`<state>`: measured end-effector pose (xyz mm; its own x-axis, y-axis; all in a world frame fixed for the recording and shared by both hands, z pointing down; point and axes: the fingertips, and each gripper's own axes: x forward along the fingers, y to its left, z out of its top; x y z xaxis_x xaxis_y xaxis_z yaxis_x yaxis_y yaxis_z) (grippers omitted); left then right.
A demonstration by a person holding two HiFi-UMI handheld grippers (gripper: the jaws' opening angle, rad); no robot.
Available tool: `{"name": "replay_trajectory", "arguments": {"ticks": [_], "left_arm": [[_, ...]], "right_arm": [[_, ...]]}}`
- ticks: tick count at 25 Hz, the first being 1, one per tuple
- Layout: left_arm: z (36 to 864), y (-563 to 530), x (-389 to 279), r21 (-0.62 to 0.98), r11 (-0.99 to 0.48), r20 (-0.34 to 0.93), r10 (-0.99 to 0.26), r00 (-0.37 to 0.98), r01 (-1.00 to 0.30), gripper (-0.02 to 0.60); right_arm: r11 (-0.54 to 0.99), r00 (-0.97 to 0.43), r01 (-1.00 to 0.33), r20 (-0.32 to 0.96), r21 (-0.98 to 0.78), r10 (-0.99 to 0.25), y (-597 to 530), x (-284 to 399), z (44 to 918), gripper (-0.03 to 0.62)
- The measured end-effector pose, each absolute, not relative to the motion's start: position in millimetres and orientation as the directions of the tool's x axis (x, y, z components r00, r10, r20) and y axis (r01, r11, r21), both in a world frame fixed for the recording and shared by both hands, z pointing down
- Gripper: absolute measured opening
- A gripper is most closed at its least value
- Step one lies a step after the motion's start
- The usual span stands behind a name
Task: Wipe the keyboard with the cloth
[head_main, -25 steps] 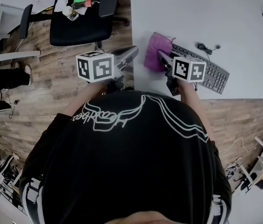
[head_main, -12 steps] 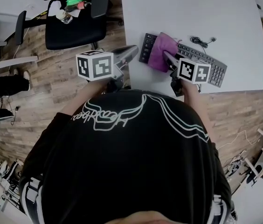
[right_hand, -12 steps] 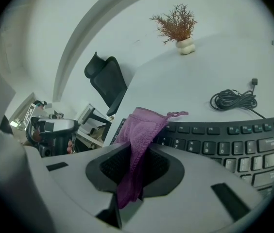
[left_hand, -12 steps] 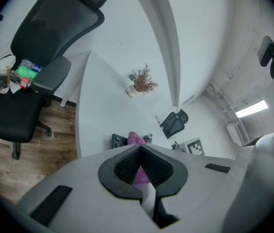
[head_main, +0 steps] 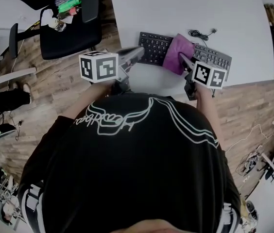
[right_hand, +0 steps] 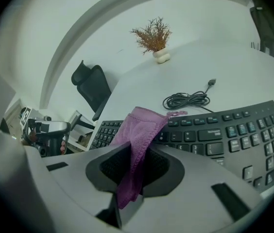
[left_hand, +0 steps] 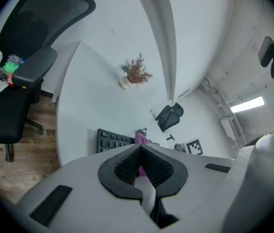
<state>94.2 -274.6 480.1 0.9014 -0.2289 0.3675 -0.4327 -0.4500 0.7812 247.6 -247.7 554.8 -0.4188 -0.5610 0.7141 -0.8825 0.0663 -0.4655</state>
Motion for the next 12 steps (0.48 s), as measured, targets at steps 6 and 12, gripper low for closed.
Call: {"name": "replay_trajectory", "arguments": {"ticks": [6,12], "left_arm": [[482.8,-270.7,109.0,0.782,-0.461,0.373,-0.191,0.908,-0.419,0.006],[484.7,-268.9,114.7,0.782,-0.464,0.379,-0.174,0.909,-0.415,0.006]], "right_arm": [[0.009,-0.335,-0.913,0.736,-0.409,-0.588,-233.4,286.0,554.2,0.058],[-0.021,-0.268,-0.937,0.756,-0.349,-0.598,-223.3,313.7,554.1,0.058]]}}
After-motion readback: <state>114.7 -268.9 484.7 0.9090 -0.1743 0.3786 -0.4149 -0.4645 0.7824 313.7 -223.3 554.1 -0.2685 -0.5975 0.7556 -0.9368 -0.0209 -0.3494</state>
